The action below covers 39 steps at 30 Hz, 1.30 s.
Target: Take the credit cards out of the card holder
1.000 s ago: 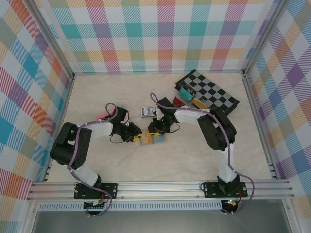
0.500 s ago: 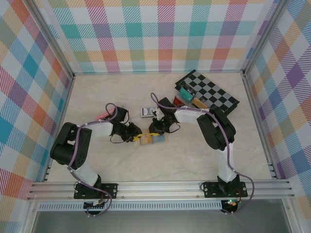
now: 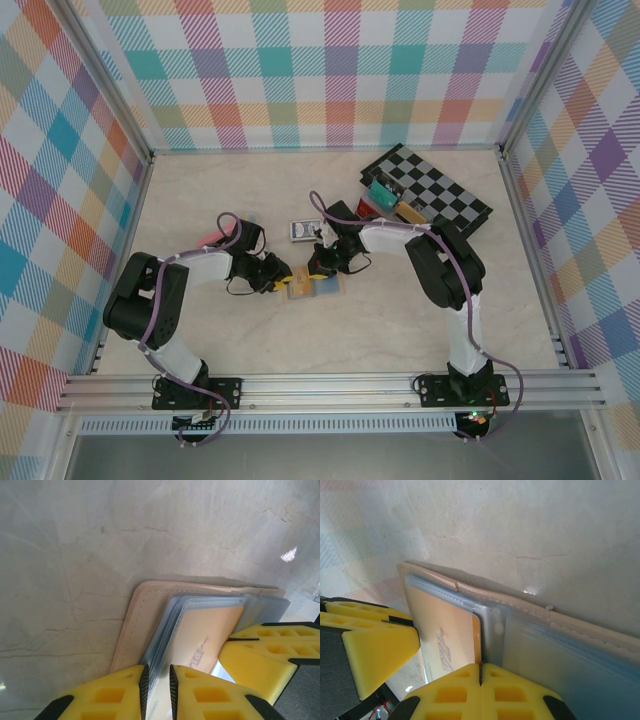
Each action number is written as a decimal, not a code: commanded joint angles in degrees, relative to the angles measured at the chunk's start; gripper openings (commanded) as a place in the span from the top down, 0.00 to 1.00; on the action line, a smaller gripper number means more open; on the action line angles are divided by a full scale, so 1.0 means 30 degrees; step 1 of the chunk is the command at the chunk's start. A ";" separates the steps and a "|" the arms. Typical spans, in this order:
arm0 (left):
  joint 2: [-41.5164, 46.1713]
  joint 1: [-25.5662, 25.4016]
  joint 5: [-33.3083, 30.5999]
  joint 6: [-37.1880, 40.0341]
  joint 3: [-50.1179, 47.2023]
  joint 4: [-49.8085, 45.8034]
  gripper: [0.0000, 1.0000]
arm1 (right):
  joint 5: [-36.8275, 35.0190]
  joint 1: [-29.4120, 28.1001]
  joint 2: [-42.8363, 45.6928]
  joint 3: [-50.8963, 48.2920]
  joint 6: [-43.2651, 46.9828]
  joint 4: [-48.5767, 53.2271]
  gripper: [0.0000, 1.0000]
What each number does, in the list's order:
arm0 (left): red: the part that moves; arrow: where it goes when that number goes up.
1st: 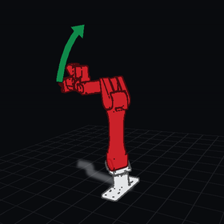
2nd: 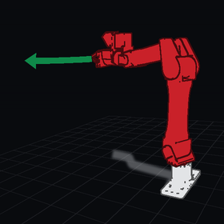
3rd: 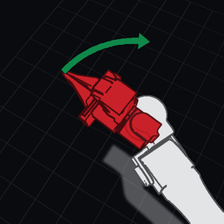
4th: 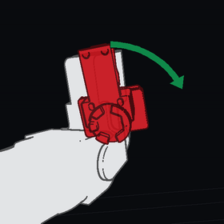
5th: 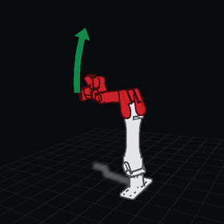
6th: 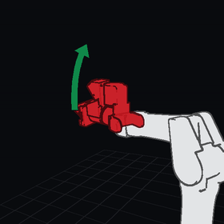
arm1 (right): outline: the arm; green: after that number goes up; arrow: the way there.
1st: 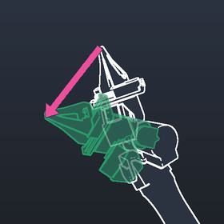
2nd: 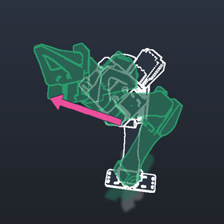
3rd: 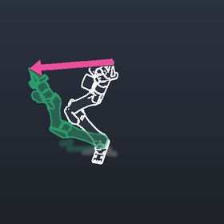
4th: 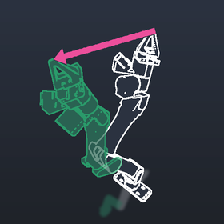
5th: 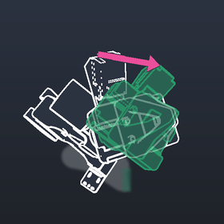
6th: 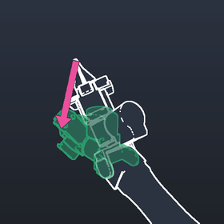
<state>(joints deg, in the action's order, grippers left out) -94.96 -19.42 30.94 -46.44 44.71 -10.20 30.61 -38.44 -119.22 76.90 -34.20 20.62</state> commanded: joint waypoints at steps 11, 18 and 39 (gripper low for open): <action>0.1266 -0.0118 0.0044 0.0594 0.0127 -0.0719 0.79 | -0.1245 0.0214 0.1509 -0.0588 0.1115 0.0945 1.00; 0.1592 -0.0420 0.0765 0.0546 0.0382 0.0118 0.82 | -0.0602 0.0214 0.1072 -0.0439 0.1035 0.0615 1.00; -0.0836 -0.0950 -0.0993 0.1167 0.0575 -0.1170 0.85 | -0.0424 0.0199 0.0833 -0.0263 0.1569 0.0831 1.00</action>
<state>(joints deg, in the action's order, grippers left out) -96.07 -22.00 28.86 -44.03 47.07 -11.99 28.12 -38.17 -116.09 75.77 -31.20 22.15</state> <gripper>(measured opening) 0.154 0.041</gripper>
